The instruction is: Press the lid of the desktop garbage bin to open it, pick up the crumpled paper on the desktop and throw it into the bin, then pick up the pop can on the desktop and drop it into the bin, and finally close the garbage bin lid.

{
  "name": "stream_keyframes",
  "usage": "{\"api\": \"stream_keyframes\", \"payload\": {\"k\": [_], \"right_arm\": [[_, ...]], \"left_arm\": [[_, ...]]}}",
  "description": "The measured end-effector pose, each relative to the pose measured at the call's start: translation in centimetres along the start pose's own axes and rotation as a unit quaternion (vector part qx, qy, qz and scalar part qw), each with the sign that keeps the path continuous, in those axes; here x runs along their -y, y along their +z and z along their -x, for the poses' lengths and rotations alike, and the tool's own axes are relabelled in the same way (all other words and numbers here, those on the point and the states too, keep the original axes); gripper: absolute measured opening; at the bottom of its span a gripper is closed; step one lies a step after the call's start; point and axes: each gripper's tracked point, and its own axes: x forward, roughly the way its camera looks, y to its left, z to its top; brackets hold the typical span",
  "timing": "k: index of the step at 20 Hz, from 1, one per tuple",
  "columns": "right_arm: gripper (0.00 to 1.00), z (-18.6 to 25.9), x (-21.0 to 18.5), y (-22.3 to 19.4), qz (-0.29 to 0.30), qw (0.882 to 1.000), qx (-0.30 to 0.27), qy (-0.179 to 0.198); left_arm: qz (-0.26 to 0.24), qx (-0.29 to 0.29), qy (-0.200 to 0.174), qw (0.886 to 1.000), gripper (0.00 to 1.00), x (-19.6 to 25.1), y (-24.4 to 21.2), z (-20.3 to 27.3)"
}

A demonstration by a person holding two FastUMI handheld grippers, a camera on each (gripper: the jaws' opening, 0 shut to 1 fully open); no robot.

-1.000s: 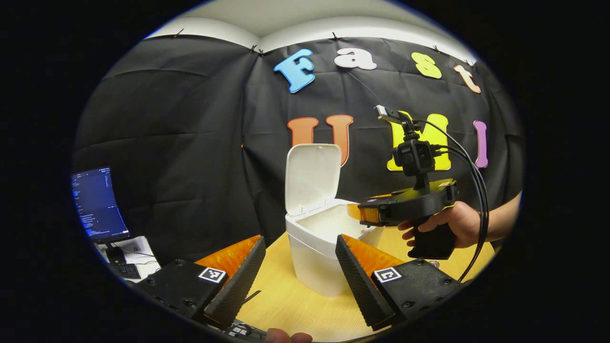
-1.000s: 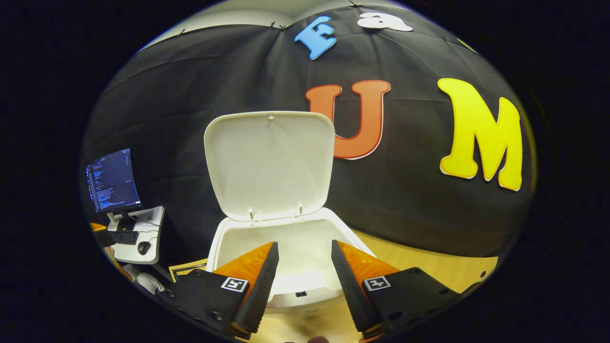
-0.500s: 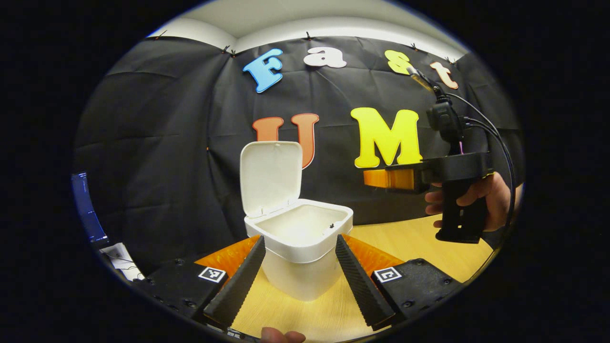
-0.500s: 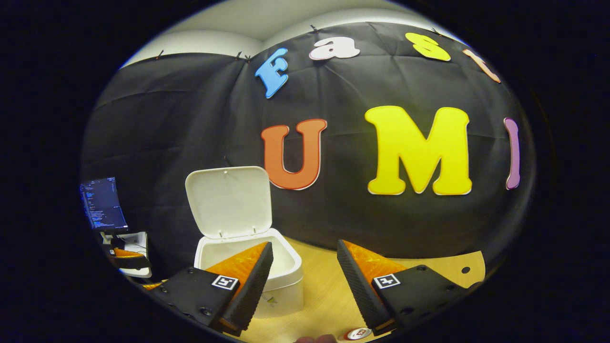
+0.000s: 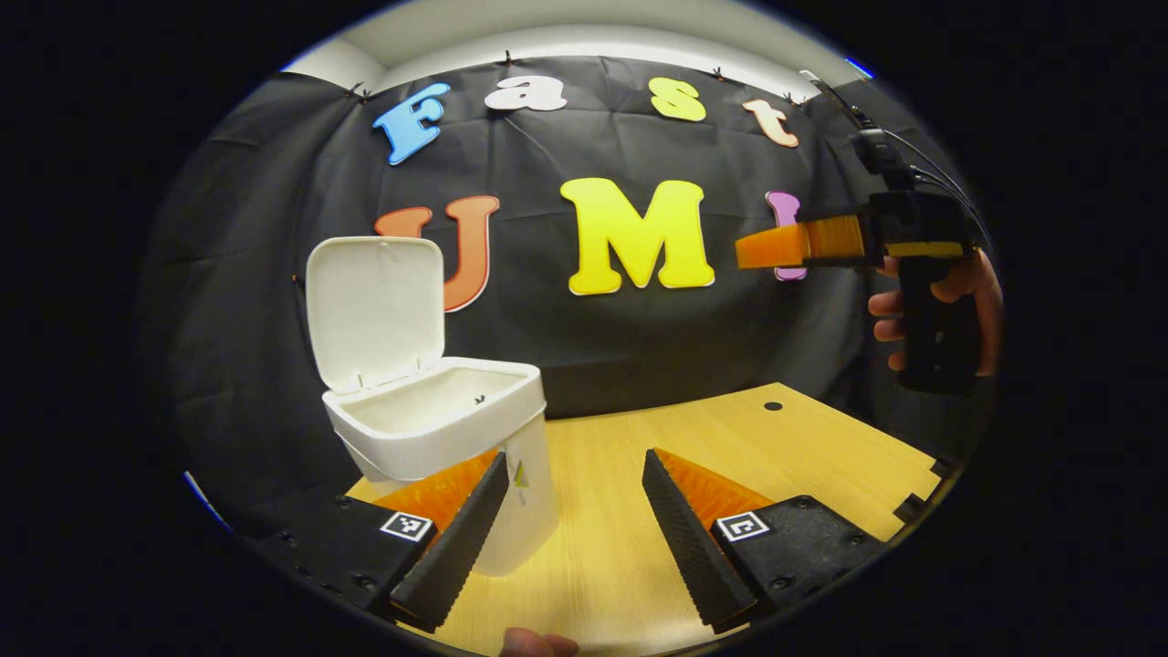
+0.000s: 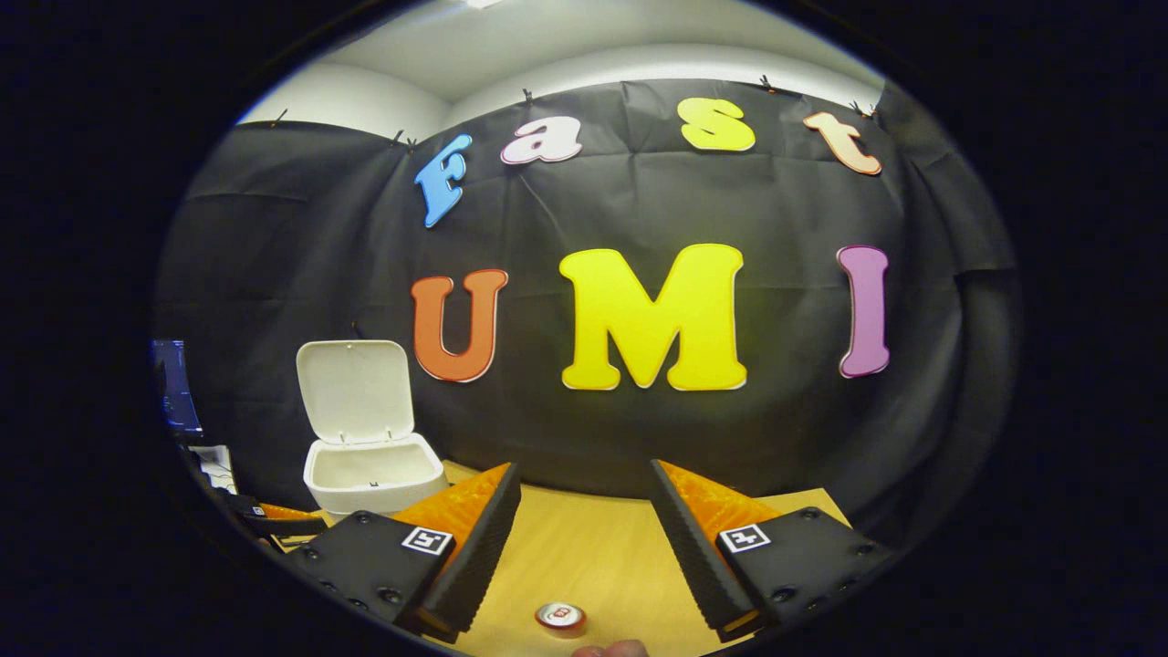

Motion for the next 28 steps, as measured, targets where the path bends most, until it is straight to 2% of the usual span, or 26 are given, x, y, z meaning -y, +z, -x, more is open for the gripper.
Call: {"api": "stream_keyframes", "payload": {"k": [3,8,15,19,28], "right_arm": [[0.92,2.3,5.2,-1.9,-0.005,0.999,-0.019,-0.045],[0.93,5.1,10.0,-3.4,0.026,0.996,-0.035,-0.072],[0.93,8.0,14.4,-5.5,0.040,0.992,-0.064,-0.100],[0.93,9.2,16.4,-5.9,0.044,0.989,-0.072,-0.119],[0.93,9.3,18.1,-6.8,0.044,0.986,-0.087,-0.132]], "left_arm": [[0.001,-0.017,-0.043,0.999,0.97,4.0,-2.9,-1.7],[0.020,-0.044,-0.073,0.996,0.97,8.6,-7.6,-5.0],[0.016,-0.073,-0.084,0.994,0.98,12.3,-12.9,-8.9],[0.017,-0.094,-0.078,0.992,0.98,13.5,-15.6,-11.4],[0.019,-0.119,-0.064,0.991,0.98,14.1,-17.7,-14.3]]}}
